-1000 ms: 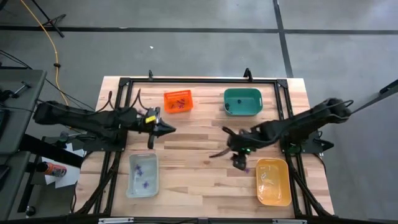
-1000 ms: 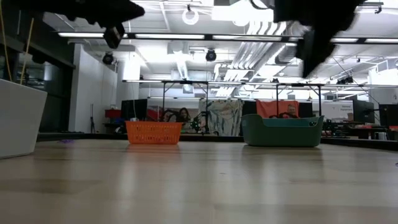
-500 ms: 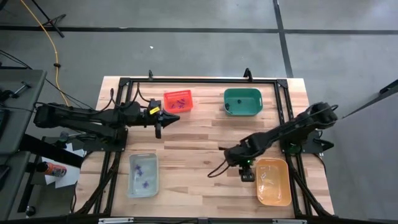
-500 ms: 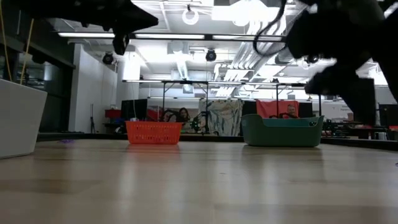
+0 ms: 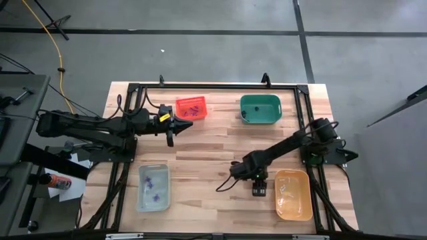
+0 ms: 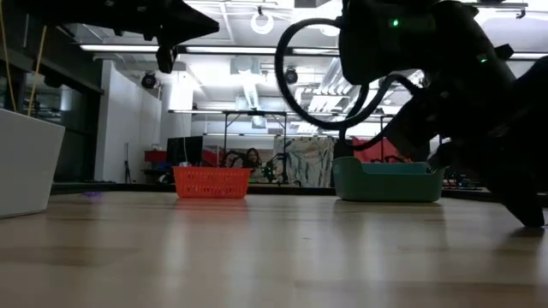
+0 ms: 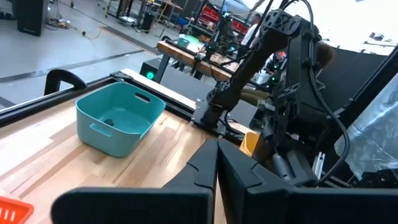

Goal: Sort Halloween decoration
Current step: Put the purple spider toy into the white bin

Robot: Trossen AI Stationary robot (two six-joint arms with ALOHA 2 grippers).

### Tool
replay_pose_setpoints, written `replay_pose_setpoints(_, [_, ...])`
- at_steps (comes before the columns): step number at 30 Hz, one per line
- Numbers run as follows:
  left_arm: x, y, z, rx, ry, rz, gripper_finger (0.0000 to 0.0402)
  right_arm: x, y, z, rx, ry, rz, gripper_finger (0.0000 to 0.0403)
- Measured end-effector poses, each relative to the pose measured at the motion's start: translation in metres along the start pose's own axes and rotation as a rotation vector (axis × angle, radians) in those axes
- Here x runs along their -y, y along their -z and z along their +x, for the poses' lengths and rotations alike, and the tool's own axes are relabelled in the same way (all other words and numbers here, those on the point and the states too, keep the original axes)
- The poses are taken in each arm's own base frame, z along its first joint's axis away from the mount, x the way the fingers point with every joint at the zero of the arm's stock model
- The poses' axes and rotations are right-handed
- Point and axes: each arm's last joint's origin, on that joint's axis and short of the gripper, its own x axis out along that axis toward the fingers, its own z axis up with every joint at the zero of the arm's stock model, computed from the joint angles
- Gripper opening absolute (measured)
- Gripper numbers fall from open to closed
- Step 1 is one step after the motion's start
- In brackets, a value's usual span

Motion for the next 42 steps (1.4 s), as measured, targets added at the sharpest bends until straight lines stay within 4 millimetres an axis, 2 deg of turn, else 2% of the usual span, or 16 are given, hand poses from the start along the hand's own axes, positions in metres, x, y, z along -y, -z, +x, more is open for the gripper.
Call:
replay_pose_setpoints(13, [0.0,0.0,0.0,-0.005,-0.005,0.002,0.0001,0.005,0.006,0.004,-0.057,0.077,0.158,0.0201])
replay_pose_setpoints(24, [0.0,0.001,0.0,-0.006,-0.005,0.002,0.0001,0.008,0.011,0.005,-0.092,0.133,0.172,0.0195])
replay_pose_setpoints(27, [0.0,0.0,0.0,-0.005,-0.005,0.002,0.0001,0.008,0.01,0.005,-0.086,0.152,0.15,0.0167])
replay_pose_setpoints(30, [0.0,-0.001,-0.002,0.006,0.0,0.001,0.0001,0.008,0.01,0.005,-0.079,0.164,0.111,0.0115])
replay_pose_setpoints(33, [0.003,-0.015,-0.006,0.068,0.01,0.009,0.0001,0.009,0.01,0.005,-0.083,0.167,0.064,0.0044])
replay_pose_setpoints(35, [0.005,-0.026,-0.01,0.115,0.011,0.042,0.0001,0.008,0.01,0.003,-0.086,0.165,0.014,0.0013])
replay_pose_setpoints(38, [0.007,-0.044,-0.018,0.192,-0.004,0.084,0.0001,0.007,0.006,-0.006,-0.057,0.245,-0.073,0.0016])
replay_pose_setpoints(42, [0.013,-0.071,-0.03,0.298,-0.025,0.135,0.0001,0.014,-0.004,-0.04,0.062,0.374,-0.136,0.0004])
